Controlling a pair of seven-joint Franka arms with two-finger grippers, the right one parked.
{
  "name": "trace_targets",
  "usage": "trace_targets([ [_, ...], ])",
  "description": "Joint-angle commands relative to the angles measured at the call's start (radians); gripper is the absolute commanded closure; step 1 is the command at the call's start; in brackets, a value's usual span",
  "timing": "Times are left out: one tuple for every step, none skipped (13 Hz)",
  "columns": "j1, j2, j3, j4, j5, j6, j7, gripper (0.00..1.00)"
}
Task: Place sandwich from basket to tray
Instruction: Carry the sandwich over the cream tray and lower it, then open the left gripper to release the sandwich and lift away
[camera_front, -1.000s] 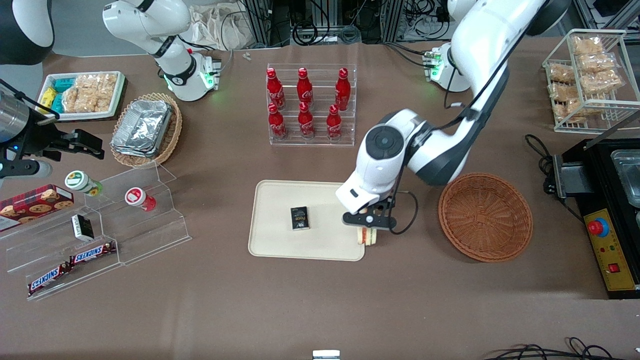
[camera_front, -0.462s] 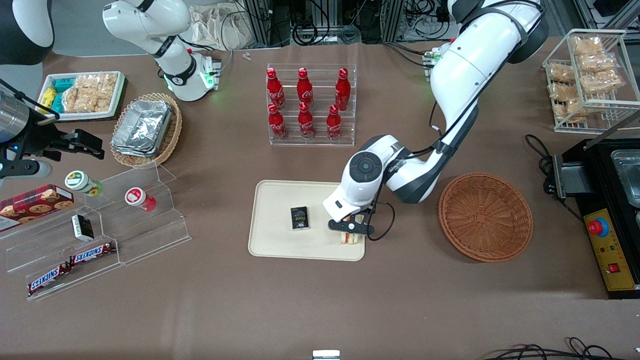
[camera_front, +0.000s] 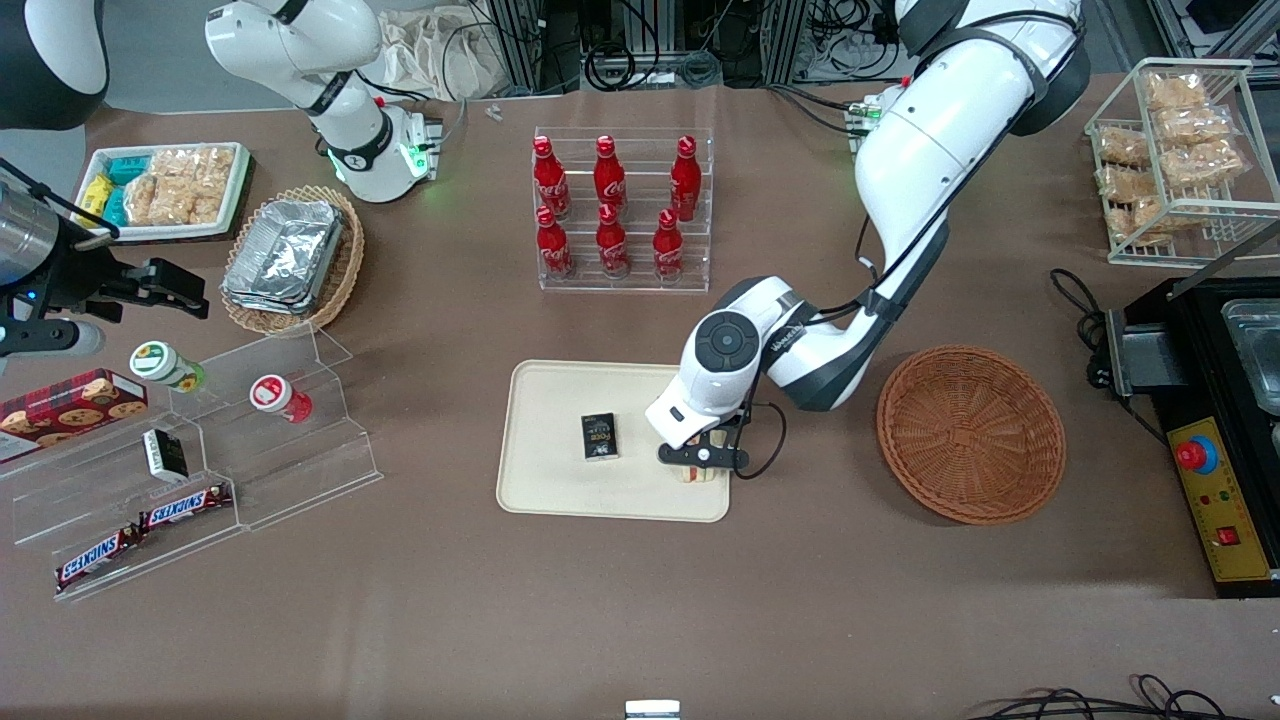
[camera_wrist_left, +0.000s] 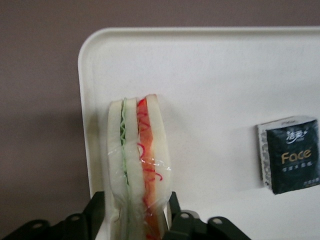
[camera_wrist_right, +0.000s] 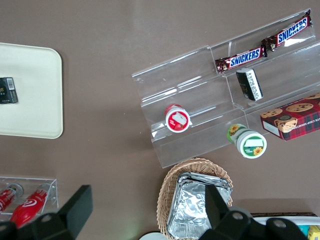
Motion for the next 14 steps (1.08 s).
trace_targets([
  [-0.003,-0.067,0.0,0.02,0.01,-0.127,-0.019,0.0],
  [0.006,-0.111,0.0,0.017,-0.006,-0.179,-0.011,0.0],
  [0.027,-0.16,-0.002,0.011,-0.035,-0.248,0.007,0.0],
  [0.041,-0.209,-0.002,0.011,-0.072,-0.319,0.063,0.0],
  [0.064,-0.255,0.0,0.009,-0.123,-0.38,0.12,0.0],
  [0.096,-0.303,0.0,0.003,-0.164,-0.434,0.165,0.0],
  [0.126,-0.35,0.0,-0.011,-0.181,-0.48,0.191,0.0],
  [0.15,-0.401,0.0,-0.034,-0.183,-0.515,0.209,0.01],
  [0.181,-0.456,0.0,-0.061,-0.183,-0.544,0.22,0.01],
  [0.208,-0.505,0.001,-0.086,-0.183,-0.555,0.245,0.01],
  [0.238,-0.556,0.001,-0.101,-0.183,-0.581,0.293,0.01],
  [0.282,-0.593,0.001,-0.1,-0.183,-0.624,0.347,0.01],
  [0.317,-0.628,0.003,-0.091,-0.188,-0.679,0.38,0.01],
  [0.356,-0.66,0.004,-0.079,-0.204,-0.739,0.38,0.0],
])
